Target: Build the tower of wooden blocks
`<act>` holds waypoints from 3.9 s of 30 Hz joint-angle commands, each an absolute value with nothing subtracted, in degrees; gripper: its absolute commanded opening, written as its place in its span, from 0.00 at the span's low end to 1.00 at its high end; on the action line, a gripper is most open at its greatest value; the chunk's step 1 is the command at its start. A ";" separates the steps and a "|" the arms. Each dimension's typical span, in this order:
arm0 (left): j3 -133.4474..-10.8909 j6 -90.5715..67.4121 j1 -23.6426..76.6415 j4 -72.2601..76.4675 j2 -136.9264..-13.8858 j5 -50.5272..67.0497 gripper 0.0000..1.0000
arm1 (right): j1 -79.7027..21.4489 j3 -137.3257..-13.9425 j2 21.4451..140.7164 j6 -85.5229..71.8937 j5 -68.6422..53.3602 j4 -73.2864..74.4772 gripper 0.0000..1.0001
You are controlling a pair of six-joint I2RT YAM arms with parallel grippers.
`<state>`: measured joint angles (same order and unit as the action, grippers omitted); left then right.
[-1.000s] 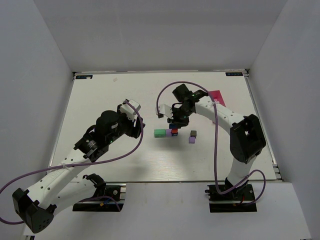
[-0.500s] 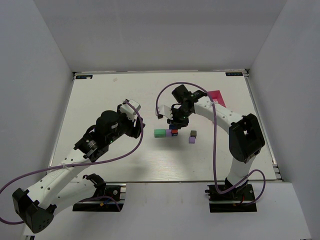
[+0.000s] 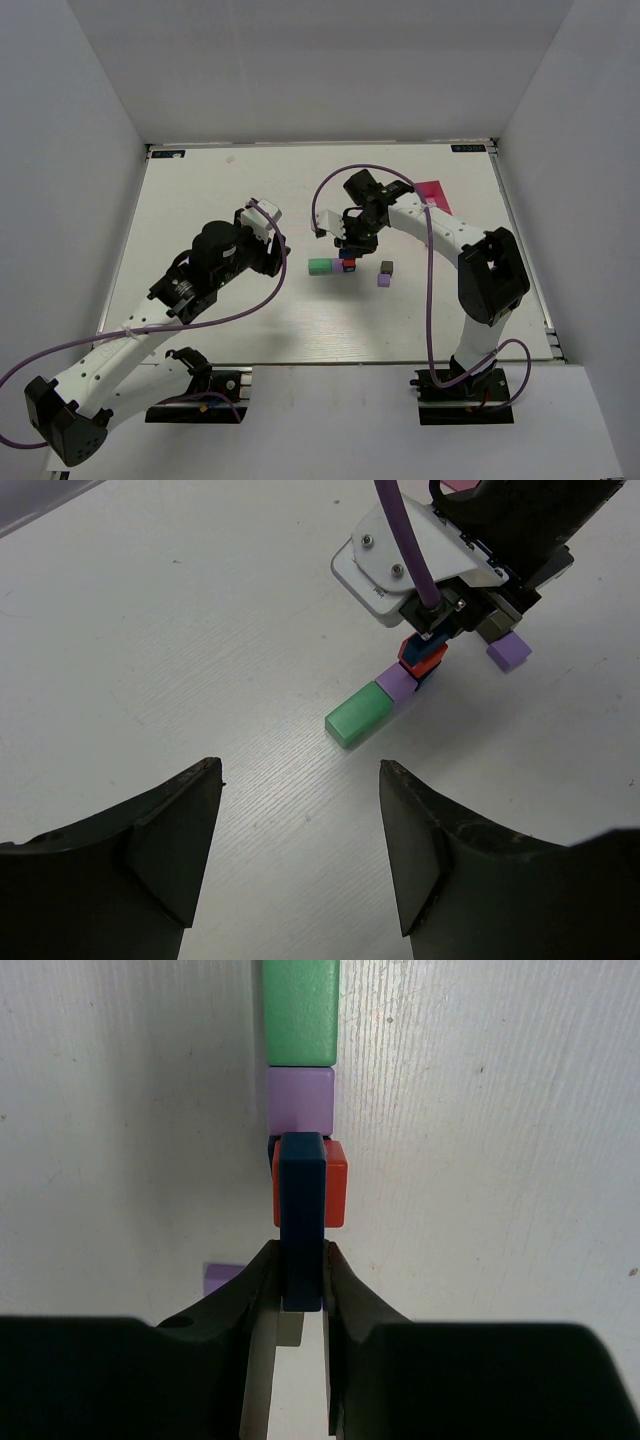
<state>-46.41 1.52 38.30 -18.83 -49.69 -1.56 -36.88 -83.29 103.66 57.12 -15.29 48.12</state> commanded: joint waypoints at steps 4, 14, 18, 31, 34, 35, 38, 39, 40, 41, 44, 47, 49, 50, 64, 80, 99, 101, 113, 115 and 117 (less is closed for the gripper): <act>-46.23 1.76 37.88 -18.19 -48.43 -2.20 0.74 | -37.26 -85.52 104.06 56.34 -15.64 49.04 0.09; -46.23 1.76 37.88 -18.19 -48.43 -2.20 0.74 | -37.27 -85.43 103.98 56.34 -15.73 48.96 0.12; -46.23 1.76 37.88 -18.19 -48.43 -2.20 0.74 | -37.09 -85.34 104.24 56.43 -15.73 49.04 0.12; -46.23 1.76 37.88 -18.19 -48.43 -2.20 0.74 | -37.44 -85.08 104.33 56.51 -15.64 48.78 0.14; -46.23 1.76 37.88 -18.19 -48.43 -2.20 0.74 | -37.44 -85.08 104.41 56.43 -15.65 49.04 0.16; -46.23 1.76 37.88 -18.19 -48.43 -2.20 0.74 | -37.35 -85.08 104.24 56.43 -15.56 48.96 0.16; -46.23 1.76 37.88 -18.19 -48.43 -2.20 0.74 | -37.35 -85.17 104.33 56.43 -15.64 48.96 0.17; -46.23 1.76 37.88 -18.19 -48.43 -2.20 0.74 | -37.35 -84.99 104.33 56.43 -15.56 48.78 0.17; -46.23 1.76 37.88 -18.19 -48.43 -2.20 0.74 | -37.44 -85.16 104.41 56.51 -15.56 48.78 0.17; -46.23 1.76 37.88 -18.19 -48.43 -2.20 0.74 | -37.35 -84.82 104.50 56.43 -15.73 48.87 0.17; -46.23 1.76 37.88 -18.19 -48.43 -2.20 0.74 | -37.53 -84.81 104.41 56.43 -15.56 48.87 0.18; -46.23 1.76 37.88 -18.19 -48.43 -2.20 0.74 | -37.53 -84.81 104.33 56.43 -15.47 48.78 0.20; -46.23 1.76 37.88 -18.19 -48.43 -2.20 0.74 | -37.61 -84.64 104.33 56.42 -15.56 48.61 0.21; -46.23 1.76 37.88 -18.19 -48.43 -2.20 0.74 | -37.44 -84.64 104.33 56.34 -15.47 48.78 0.21; -46.23 1.76 37.88 -18.19 -48.43 -2.20 0.74 | -37.36 -84.29 104.33 56.43 -15.21 48.69 0.32; -46.23 1.76 37.88 -18.19 -48.96 -2.20 0.74 | -37.44 -84.11 104.24 56.34 -15.12 48.69 0.69; -46.23 1.76 37.88 -17.67 -48.96 -1.68 0.74 | -36.30 -78.06 93.36 55.90 -10.81 45.62 0.90; -45.62 2.28 37.88 -16.97 -48.25 -1.05 0.74 | -36.12 -76.73 90.54 56.07 -10.55 44.83 0.90; -45.09 2.29 37.88 -16.26 -48.87 1.14 0.75 | -31.21 -57.58 73.74 54.66 -10.45 33.14 0.87; -45.09 2.29 37.88 -16.26 -49.48 2.28 0.67 | -29.19 -56.43 74.70 55.11 -12.73 33.31 0.66; -45.09 2.29 37.88 -16.26 -50.88 2.99 0.35 | -27.96 -56.34 75.49 56.42 -13.88 34.19 0.38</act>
<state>-45.34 1.83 38.28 -17.37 -49.84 0.82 -29.87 -56.55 75.02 56.01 -10.83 36.64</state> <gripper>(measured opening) 0.429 0.469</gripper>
